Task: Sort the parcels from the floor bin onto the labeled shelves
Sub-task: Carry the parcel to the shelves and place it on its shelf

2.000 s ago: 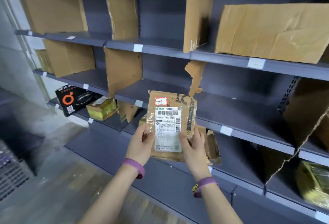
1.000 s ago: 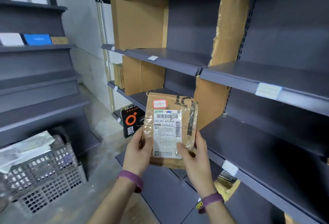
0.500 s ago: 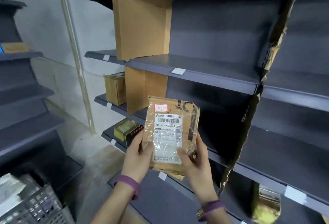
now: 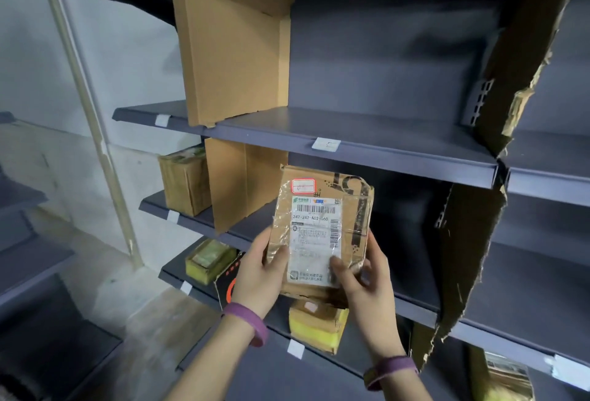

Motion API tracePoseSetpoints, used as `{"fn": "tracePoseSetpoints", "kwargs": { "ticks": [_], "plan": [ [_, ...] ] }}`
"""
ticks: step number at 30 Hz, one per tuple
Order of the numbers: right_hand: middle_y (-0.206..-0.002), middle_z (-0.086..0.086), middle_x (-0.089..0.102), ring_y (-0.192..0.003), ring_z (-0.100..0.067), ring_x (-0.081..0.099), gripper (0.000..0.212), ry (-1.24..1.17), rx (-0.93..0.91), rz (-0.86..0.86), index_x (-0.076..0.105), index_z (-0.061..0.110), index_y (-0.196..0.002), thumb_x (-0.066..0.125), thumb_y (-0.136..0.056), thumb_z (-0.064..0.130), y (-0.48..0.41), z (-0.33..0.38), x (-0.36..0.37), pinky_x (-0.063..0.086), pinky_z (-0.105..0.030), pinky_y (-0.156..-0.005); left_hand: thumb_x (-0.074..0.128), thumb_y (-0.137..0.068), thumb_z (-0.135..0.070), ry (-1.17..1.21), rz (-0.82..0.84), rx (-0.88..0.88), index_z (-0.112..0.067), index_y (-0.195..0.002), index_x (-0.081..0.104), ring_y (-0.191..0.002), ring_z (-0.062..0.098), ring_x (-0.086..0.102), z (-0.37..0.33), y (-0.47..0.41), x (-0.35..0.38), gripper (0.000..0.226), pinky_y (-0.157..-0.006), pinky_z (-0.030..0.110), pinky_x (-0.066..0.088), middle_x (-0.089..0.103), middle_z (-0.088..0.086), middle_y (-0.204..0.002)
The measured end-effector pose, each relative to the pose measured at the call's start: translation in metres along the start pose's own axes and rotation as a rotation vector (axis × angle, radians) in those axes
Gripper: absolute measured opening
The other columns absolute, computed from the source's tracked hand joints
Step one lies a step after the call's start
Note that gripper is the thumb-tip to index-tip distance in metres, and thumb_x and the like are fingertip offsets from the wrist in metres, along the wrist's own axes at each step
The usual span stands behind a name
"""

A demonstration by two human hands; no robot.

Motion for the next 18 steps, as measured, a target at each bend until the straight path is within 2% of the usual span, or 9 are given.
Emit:
{"fn": "tracePoseSetpoints", "kwargs": {
  "ticks": [3, 5, 8, 10, 13, 14, 17, 18],
  "plan": [
    [-0.140, -0.002, 0.051, -0.123, -0.015, 0.056, 0.068, -0.025, 0.011, -0.022, 0.041, 0.035, -0.143, 0.071, -0.084, 0.022, -0.010, -0.004, -0.002, 0.046, -0.047, -0.104, 0.054, -0.094, -0.019, -0.011, 0.040, 0.010, -0.038, -0.114, 0.060, -0.102, -0.009, 0.059, 0.001, -0.016, 0.006, 0.028, -0.075, 0.007, 0.047, 0.066, -0.023, -0.109],
    [-0.140, 0.000, 0.051, -0.120, -0.013, 0.058, 0.066, -0.015, 0.007, -0.051, 0.042, 0.034, -0.142, 0.071, -0.085, 0.020, -0.015, -0.004, -0.003, 0.048, -0.045, -0.103, 0.054, -0.094, -0.021, -0.017, 0.072, 0.023, -0.040, -0.111, 0.060, -0.101, -0.009, 0.059, 0.001, -0.024, 0.010, 0.026, -0.074, 0.006, 0.046, 0.066, -0.023, -0.109],
    [-0.138, 0.006, 0.050, -0.114, -0.001, 0.060, 0.063, 0.040, -0.013, -0.115, 0.045, 0.034, -0.139, 0.072, -0.083, 0.022, -0.020, -0.004, -0.003, 0.051, -0.028, -0.098, 0.053, -0.095, -0.021, -0.012, 0.121, 0.016, -0.043, -0.105, 0.059, -0.095, -0.011, 0.060, 0.006, -0.034, 0.014, 0.025, -0.068, 0.005, 0.046, 0.066, -0.026, -0.104],
    [-0.133, 0.015, 0.049, -0.112, 0.006, 0.057, 0.061, 0.086, -0.033, -0.164, 0.046, 0.038, -0.135, 0.072, -0.082, 0.023, -0.020, -0.002, -0.002, 0.049, -0.017, -0.095, 0.053, -0.095, -0.020, 0.012, 0.151, 0.010, -0.040, -0.108, 0.059, -0.094, -0.010, 0.061, 0.011, -0.041, 0.015, 0.024, -0.068, 0.006, 0.048, 0.066, -0.023, -0.106],
    [-0.122, 0.036, 0.049, -0.122, 0.004, 0.049, 0.058, 0.202, -0.060, -0.206, 0.044, 0.053, -0.130, 0.070, -0.086, 0.026, -0.020, 0.001, 0.006, 0.041, -0.012, -0.098, 0.053, -0.095, -0.020, 0.013, 0.206, 0.026, -0.031, -0.116, 0.060, -0.093, -0.010, 0.060, 0.016, -0.051, 0.013, 0.025, -0.067, 0.006, 0.047, 0.066, -0.018, -0.109],
    [-0.122, 0.038, 0.049, -0.126, 0.000, 0.047, 0.058, 0.239, -0.066, -0.218, 0.044, 0.055, -0.130, 0.069, -0.087, 0.027, -0.018, 0.002, 0.009, 0.041, -0.015, -0.101, 0.053, -0.095, -0.019, 0.010, 0.224, 0.034, -0.027, -0.117, 0.060, -0.093, -0.011, 0.059, 0.016, -0.053, 0.010, 0.025, -0.067, 0.005, 0.046, 0.066, -0.016, -0.110],
    [-0.130, 0.026, 0.052, -0.128, -0.012, 0.048, 0.059, 0.276, -0.070, -0.270, 0.043, 0.047, -0.138, 0.068, -0.089, 0.025, -0.010, 0.006, 0.020, 0.042, -0.042, -0.108, 0.052, -0.094, -0.014, 0.017, 0.287, 0.072, -0.020, -0.116, 0.060, -0.094, -0.008, 0.060, 0.013, -0.058, 0.001, 0.024, -0.071, 0.004, 0.045, 0.067, -0.010, -0.110],
    [-0.130, 0.026, 0.051, -0.128, -0.012, 0.048, 0.059, 0.276, -0.065, -0.286, 0.043, 0.047, -0.139, 0.067, -0.090, 0.025, -0.006, 0.008, 0.025, 0.042, -0.045, -0.107, 0.052, -0.095, -0.014, 0.017, 0.309, 0.072, -0.020, -0.116, 0.060, -0.094, -0.007, 0.061, 0.012, -0.060, -0.002, 0.024, -0.071, 0.005, 0.045, 0.067, -0.010, -0.110]
  ]
}}
Point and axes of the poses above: each hand's wrist, its own y-axis away from the middle knuckle, its own x-axis out of the palm, z = x × y, the point moved 8 cm from there along -y, towards the middle knuckle
